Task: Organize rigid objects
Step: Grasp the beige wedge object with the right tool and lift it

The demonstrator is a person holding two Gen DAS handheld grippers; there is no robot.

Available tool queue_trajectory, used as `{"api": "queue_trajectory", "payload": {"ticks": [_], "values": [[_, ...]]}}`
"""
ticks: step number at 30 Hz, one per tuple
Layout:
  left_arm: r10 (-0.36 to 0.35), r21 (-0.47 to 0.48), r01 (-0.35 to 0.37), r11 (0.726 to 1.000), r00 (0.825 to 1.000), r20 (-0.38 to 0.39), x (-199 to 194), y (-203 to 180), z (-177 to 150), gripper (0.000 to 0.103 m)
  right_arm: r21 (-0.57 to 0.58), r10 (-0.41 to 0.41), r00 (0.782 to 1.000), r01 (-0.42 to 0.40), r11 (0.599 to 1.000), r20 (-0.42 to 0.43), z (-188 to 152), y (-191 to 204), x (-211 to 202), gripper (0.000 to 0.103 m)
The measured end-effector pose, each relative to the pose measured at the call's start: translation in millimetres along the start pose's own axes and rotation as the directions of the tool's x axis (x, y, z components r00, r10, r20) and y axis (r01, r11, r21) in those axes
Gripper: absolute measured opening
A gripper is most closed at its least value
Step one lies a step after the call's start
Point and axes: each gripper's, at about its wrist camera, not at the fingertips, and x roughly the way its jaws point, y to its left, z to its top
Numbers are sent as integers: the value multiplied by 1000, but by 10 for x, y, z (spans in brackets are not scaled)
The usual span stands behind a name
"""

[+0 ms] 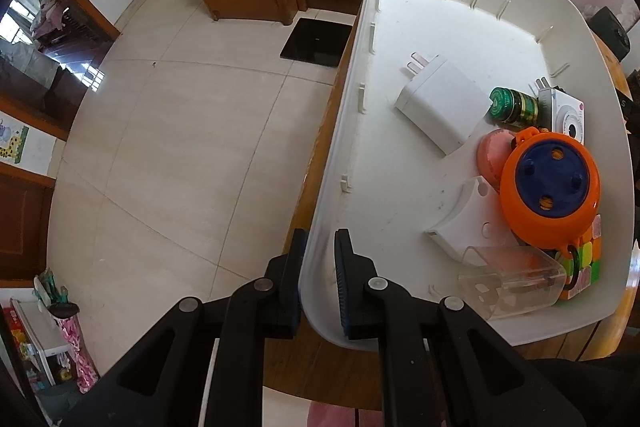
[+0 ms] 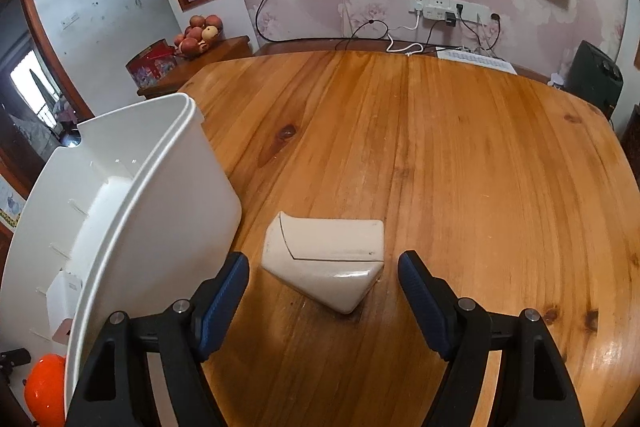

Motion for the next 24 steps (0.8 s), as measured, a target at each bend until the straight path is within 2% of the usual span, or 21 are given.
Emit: {"api": "queue_trajectory", "payload": {"ticks": [4,9,10,24], "values": [[5,-2,-5,1000,1000,-3,7,-26,10,13,-17,-4,1000,4,1000,-10,-16,17,41,69],[9,-9,-9,1000,1000,-4,4,-37,20,13,-35,-10,1000,10,999,-1,-15,60,49,67],[10,-10,-10,1000,1000,-3,4,-37,19,13,-37,-12,1000,12,999,2,-13,61,49,63],[10,-18,-10,1000,1000,4,0,-17,-5,14,-33,-9,1000,10,999,22,5,26,-18,63]]}}
